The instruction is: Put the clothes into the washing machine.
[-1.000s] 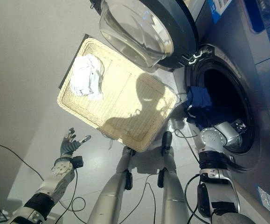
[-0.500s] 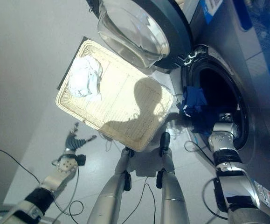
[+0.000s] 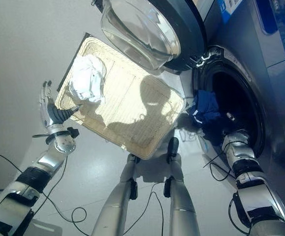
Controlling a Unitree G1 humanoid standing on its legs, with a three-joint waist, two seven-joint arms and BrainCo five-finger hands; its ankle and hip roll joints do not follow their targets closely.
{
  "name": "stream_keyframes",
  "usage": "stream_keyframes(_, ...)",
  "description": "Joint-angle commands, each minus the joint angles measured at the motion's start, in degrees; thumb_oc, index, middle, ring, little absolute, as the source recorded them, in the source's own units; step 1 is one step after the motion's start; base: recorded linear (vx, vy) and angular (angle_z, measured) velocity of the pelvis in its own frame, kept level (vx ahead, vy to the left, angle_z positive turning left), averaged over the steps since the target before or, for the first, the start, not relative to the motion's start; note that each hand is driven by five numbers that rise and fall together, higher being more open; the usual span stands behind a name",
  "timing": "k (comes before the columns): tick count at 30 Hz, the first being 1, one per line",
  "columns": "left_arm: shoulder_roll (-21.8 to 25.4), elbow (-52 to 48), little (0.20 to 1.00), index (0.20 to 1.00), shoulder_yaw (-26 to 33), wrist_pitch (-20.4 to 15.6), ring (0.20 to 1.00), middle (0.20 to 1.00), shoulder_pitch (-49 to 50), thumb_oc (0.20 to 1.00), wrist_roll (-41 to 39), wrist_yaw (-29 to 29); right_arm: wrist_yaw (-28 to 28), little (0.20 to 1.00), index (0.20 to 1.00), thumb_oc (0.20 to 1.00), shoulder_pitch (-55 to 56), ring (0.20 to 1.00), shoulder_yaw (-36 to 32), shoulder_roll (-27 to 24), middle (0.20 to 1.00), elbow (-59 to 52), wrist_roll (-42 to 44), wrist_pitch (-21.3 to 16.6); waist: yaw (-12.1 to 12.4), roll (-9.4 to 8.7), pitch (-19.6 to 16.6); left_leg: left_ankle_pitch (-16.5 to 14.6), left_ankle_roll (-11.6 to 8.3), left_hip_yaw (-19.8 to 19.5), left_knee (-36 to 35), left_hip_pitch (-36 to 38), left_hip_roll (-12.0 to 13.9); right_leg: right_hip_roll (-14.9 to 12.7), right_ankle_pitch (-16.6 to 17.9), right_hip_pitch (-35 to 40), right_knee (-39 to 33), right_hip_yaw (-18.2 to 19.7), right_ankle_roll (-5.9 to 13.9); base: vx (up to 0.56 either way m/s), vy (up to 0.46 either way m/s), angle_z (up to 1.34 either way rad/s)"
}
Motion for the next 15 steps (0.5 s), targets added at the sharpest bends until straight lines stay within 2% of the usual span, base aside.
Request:
stream_keyframes(1, 1.4, 3.33, 1.0, 1.0, 3.54, 2.89, 1.0, 1.0, -1.91, 1.0, 1.42, -0.38, 1.9, 1.0, 1.0, 1.0, 4.31, 1.0, 1.71, -0.26, 1.0, -1.78, -1.48, -1.16, -1.61, -2.84, -1.59, -6.45, -2.09, 3.21, 7.5, -1.85, -2.92, 0.22, 0.71, -0.19, 1.05, -0.78, 4.54, 0.02, 0.09, -0.07)
stream_keyframes(2, 0.98, 4.82, 1.0, 1.0, 3.53, 4.83, 1.0, 1.0, -2.93, 1.0, 0.07, -2.53, 3.44, 1.0, 1.0, 1.0, 5.12, 1.0, 2.78, 0.4, 1.0, -3.34, -3.16, -0.72, -2.31, -3.32, -1.59, -6.89, -2.15, 3.61, 8.79, -2.54, -2.98, 0.43, 0.72, -0.81, 1.35, -0.39, 4.43, 0.02, 0.07, -0.08)
stream_keyframes(4, 0.76, 6.11, 1.0, 1.0, 3.33, 6.23, 1.0, 1.0, -3.83, 1.0, 0.15, -3.55, 3.87, 1.0, 1.0, 1.0, 5.4, 1.0, 3.56, 0.7, 1.0, -3.9, -4.28, -0.27, -2.75, -3.63, -1.59, -7.17, -2.23, 3.92, 9.62, -3.07, -2.96, 0.56, 0.67, -1.27, 1.63, -0.16, 4.38, 0.01, 0.066, -0.09)
stream_keyframes(7, 0.87, 9.64, 1.0, 1.0, 1.88, 10.48, 1.0, 1.0, -6.54, 1.0, -1.34, -6.21, 6.52, 1.0, 1.0, 1.0, 5.44, 1.0, 5.66, 0.58, 1.0, -4.47, -6.49, 0.67, -3.94, -4.45, -1.59, -8.48, -2.03, 4.55, 13.08, -4.92, -3.31, 0.79, 0.76, -2.86, 2.51, 0.62, 4.11, 0.01, 0.09, -0.08)
stream_keyframes(9, 1.03, 12.79, 1.0, 1.0, 1.05, 13.38, 1.0, 1.0, -9.11, 1.0, -2.76, -7.96, 7.83, 1.0, 1.0, 1.0, 5.25, 1.0, 7.29, 0.49, 1.0, -4.3, -6.78, -0.09, -4.93, -4.92, -1.59, -9.76, -1.84, 5.28, 16.26, -6.61, -3.55, 0.88, 0.69, -4.31, 3.36, 1.3, 3.97, 0.02, 0.145, -0.11)
stream_keyframes(10, 1.78, 15.68, 1.0, 1.0, -0.37, 16.9, 1.0, 1.0, -12.02, 1.0, -2.36, -9.82, 8.9, 1.0, 1.0, 1.0, 4.97, 1.0, 8.47, 0.06, 1.0, -4.4, -7.13, -1.1, -5.93, -5.4, -1.59, -11.03, -1.64, 5.77, 19.1, -8.11, -3.54, 0.9, 0.71, -5.78, 4.09, 2.09, 3.82, 0.02, 0.125, -0.13)
stream_keyframes(11, 1.82, 15.81, 1.0, 1.0, -0.46, 17.11, 1.0, 1.0, -12.26, 1.0, -2.37, -9.9, 8.91, 1.0, 1.0, 1.0, 4.94, 1.0, 8.51, 0.07, 1.0, -4.46, -7.15, -1.12, -5.96, -5.44, -1.59, -11.14, -1.63, 5.83, 19.33, -8.27, -3.51, 0.92, 0.7, -5.92, 4.16, 2.16, 3.81, 0.03, 0.17, -0.08)
stream_keyframes(12, 2.38, 17.83, 1.0, 1.0, -1.25, 19.29, 1.0, 1.0, -14.54, 1.0, -2.89, -11.11, 9.21, 1.0, 1.0, 1.0, 4.94, 1.0, 9.36, 0.05, 1.0, -5.52, -7.8, -1.08, -6.79, -5.82, -1.59, -12.0, -1.47, 6.35, 20.99, -9.18, -3.38, 1.09, 0.6, -6.94, 4.63, 2.93, 3.7, 0.02, 0.098, -0.06)
stream_keyframes(15, 2.83, 19.62, 1.0, 1.0, -2.2, 21.89, 1.0, 1.0, -17.05, 1.0, -4.1, -12.06, 9.19, 1.0, 1.0, 1.0, 5.06, 1.0, 10.39, -0.08, 1.0, -6.7, -9.08, -0.89, -7.57, -6.29, -1.59, -13.32, -1.16, 6.77, 23.09, -10.24, -3.25, 1.27, 0.54, -8.14, 5.16, 3.76, 3.61, 0.04, 0.089, -0.07)
